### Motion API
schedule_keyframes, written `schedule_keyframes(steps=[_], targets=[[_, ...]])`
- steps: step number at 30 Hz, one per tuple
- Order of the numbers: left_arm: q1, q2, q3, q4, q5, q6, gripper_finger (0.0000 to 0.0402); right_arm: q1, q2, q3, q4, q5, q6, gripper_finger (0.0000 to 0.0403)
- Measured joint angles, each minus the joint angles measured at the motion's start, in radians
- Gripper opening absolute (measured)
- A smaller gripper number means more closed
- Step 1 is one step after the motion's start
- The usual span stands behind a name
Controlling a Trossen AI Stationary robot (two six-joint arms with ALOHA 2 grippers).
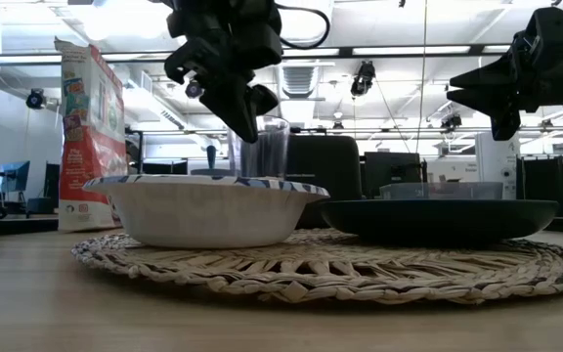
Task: Arrange a breakfast setting
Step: Put the transparent cup on the brown mat, then pour the cereal from the red cereal box into the white bowl
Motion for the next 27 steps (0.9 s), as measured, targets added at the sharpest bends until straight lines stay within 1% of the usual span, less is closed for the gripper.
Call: schedule_keyframes(steps=[4, 10, 14, 18, 24, 27], targets=[[0.0, 0.002, 0.002, -0.003, -0.003, -0.031, 0.0034, 0.0, 0.0, 0.0, 0.0, 0.0, 0.0, 0.0112], [0.0, 0.002, 0.054, -0.019, 0.0, -0.052, 0.0048, 0.0, 0.0, 0.0, 0.0, 0.0, 0.0, 0.0112], [0.0, 0.001, 0.099, -0.073, 0.026, -0.055, 0.0059, 0.0, 0.0, 0.0, 0.0, 0.0, 0.0, 0.0112], [0.0, 0.001, 0.137, -0.141, 0.03, -0.078, 0.0068, 0.0, 0.0, 0.0, 0.0, 0.0, 0.0, 0.0112], [0.002, -0.013, 0.207, -0.24, 0.022, -0.114, 0.0069, 0.0, 0.0, 0.0, 0.0, 0.0, 0.0, 0.0112], [0.004, -0.041, 0.229, -0.251, 0.022, -0.139, 0.0069, 0.0, 0.0, 0.0, 0.0, 0.0, 0.0, 0.0112]])
